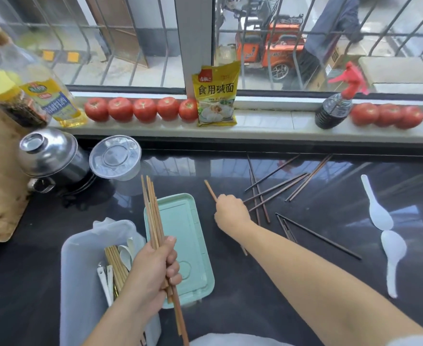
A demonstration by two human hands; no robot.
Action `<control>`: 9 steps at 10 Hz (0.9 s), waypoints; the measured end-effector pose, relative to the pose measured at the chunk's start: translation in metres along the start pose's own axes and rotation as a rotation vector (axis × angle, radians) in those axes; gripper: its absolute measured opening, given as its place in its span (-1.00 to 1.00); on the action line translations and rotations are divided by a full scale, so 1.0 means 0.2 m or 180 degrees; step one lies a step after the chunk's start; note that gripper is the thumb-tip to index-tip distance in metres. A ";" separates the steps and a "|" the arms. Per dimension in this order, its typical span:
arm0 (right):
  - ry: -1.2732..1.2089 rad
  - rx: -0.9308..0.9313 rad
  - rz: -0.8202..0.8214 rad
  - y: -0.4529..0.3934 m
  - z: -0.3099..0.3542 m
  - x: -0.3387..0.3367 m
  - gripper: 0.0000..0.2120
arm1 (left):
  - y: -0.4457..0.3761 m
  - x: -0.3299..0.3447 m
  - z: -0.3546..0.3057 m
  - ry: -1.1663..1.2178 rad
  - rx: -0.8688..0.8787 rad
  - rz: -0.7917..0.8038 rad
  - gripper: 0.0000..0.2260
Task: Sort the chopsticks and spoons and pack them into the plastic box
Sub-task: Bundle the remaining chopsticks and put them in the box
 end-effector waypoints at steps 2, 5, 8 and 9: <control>-0.1311 -0.1499 -0.1509 0.62 -0.10 -0.26 -0.93 | 0.02 0.12 0.01 0.0262 -0.0403 0.0343 -0.91; -0.0187 -0.3389 -0.1614 0.88 -0.33 -0.31 -0.84 | 0.17 0.69 0.08 0.0600 -0.0731 0.1402 -0.86; -0.7324 0.2377 -0.0279 1.09 -0.62 -0.08 -0.51 | 0.21 0.94 0.17 0.1373 0.0536 0.0049 -0.79; -0.7960 0.2721 -0.0022 1.08 -0.61 -0.04 -0.50 | 0.30 1.08 0.35 0.0988 0.0525 0.0212 -0.86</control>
Point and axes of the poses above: each hand's wrist, its own y-axis away from the middle knuckle, its own x-axis out of the palm, z = x × y, the point moved 4 cm from there along -y, towards the middle knuckle, and after that the axes turned 9 degrees about -y, right-handed, at the moved point
